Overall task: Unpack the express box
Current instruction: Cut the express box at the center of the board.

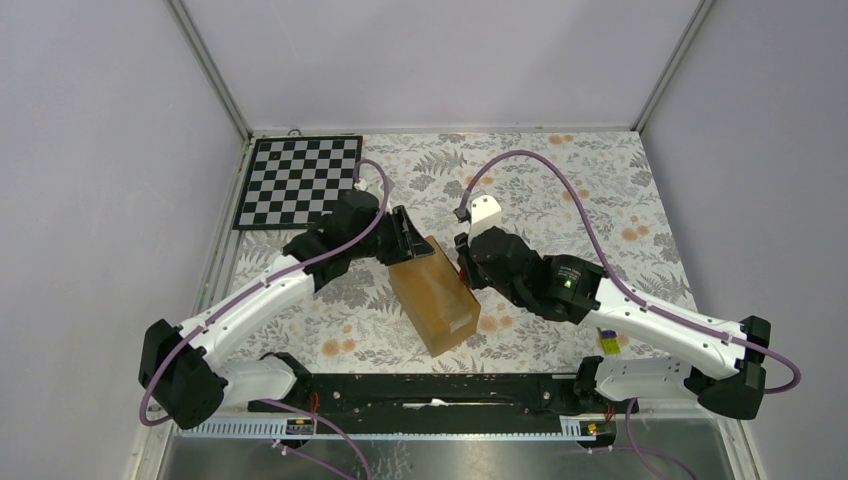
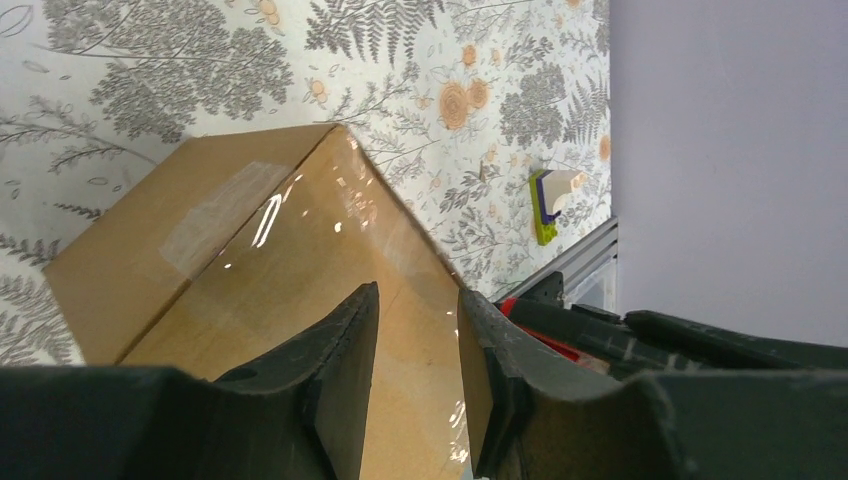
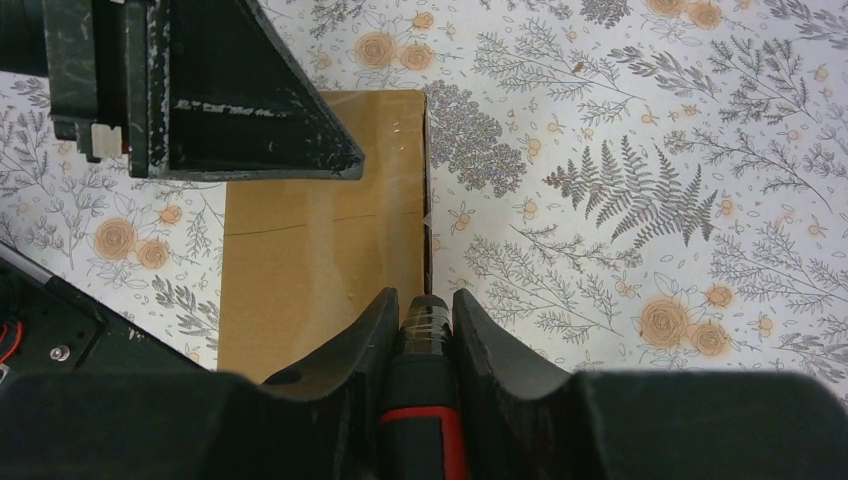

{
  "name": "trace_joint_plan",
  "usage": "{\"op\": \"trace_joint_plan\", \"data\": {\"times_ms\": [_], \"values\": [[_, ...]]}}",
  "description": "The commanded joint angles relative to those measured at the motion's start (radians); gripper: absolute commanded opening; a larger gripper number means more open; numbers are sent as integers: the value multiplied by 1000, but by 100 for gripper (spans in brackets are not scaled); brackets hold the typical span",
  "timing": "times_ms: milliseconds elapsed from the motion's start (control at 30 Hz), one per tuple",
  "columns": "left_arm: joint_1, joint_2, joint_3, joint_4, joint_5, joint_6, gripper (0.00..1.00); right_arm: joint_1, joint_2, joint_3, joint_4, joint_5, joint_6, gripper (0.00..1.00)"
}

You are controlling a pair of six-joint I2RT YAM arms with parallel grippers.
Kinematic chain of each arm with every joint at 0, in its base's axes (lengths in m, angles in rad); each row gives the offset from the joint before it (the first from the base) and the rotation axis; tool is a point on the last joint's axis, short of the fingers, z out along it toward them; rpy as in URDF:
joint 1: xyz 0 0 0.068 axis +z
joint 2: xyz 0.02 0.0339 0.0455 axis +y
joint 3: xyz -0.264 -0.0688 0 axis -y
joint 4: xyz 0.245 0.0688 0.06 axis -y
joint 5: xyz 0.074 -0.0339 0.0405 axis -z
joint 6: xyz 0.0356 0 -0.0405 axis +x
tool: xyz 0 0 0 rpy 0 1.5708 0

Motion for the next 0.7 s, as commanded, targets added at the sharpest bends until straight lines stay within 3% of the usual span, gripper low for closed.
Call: {"op": "trace_joint_plan", "data": {"times_ms": [0, 233, 667], "values": [[4, 40, 103, 97, 63, -29, 38, 9, -16, -14, 37, -49, -8, 0], [-5, 163, 114, 310, 189, -160, 37, 9, -19, -17, 53, -38, -11, 0], [-11, 234, 48, 309, 75, -152, 37, 9, -25, 17, 3, -44, -12, 0]]}}
